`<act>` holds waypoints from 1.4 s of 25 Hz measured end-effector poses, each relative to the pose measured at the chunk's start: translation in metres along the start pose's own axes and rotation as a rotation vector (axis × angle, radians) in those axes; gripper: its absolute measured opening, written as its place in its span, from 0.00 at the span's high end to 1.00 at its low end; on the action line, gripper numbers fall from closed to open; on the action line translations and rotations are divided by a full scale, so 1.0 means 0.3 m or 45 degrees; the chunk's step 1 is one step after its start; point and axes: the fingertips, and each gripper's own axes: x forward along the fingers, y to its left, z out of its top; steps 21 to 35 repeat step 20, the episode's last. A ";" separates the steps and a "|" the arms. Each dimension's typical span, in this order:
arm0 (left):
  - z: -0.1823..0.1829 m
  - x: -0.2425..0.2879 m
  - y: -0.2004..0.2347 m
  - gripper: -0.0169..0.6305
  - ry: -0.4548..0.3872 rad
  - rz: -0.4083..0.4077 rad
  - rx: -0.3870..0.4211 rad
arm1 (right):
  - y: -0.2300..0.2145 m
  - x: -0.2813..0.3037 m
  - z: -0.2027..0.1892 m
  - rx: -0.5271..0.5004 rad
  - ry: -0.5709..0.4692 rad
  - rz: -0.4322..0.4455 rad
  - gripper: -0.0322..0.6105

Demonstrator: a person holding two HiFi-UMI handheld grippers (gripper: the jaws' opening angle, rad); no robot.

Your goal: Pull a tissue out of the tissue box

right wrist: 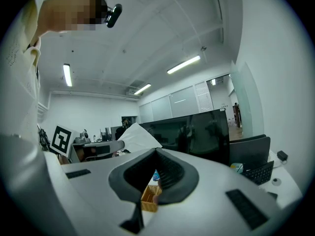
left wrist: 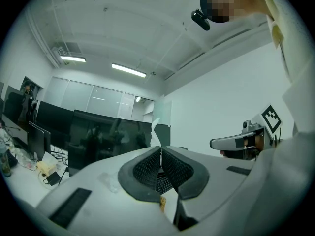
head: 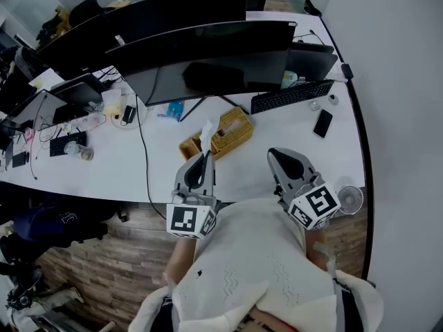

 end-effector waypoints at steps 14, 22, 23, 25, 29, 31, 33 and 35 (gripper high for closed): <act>-0.008 0.014 -0.028 0.95 0.004 -0.022 0.025 | -0.012 -0.009 -0.016 -0.016 0.013 0.000 0.95; -0.003 0.016 -0.041 0.95 0.009 -0.034 0.031 | -0.019 -0.018 -0.022 -0.008 0.022 -0.013 0.95; -0.003 0.016 -0.041 0.95 0.009 -0.034 0.031 | -0.019 -0.018 -0.022 -0.008 0.022 -0.013 0.95; -0.003 0.016 -0.041 0.95 0.009 -0.034 0.031 | -0.019 -0.018 -0.022 -0.008 0.022 -0.013 0.95; -0.003 0.016 -0.041 0.95 0.009 -0.034 0.031 | -0.019 -0.018 -0.022 -0.008 0.022 -0.013 0.95; -0.003 0.016 -0.041 0.95 0.009 -0.034 0.031 | -0.019 -0.018 -0.022 -0.008 0.022 -0.013 0.95; -0.003 0.016 -0.041 0.95 0.009 -0.034 0.031 | -0.019 -0.018 -0.022 -0.008 0.022 -0.013 0.95; -0.003 0.016 -0.041 0.95 0.009 -0.034 0.031 | -0.019 -0.018 -0.022 -0.008 0.022 -0.013 0.95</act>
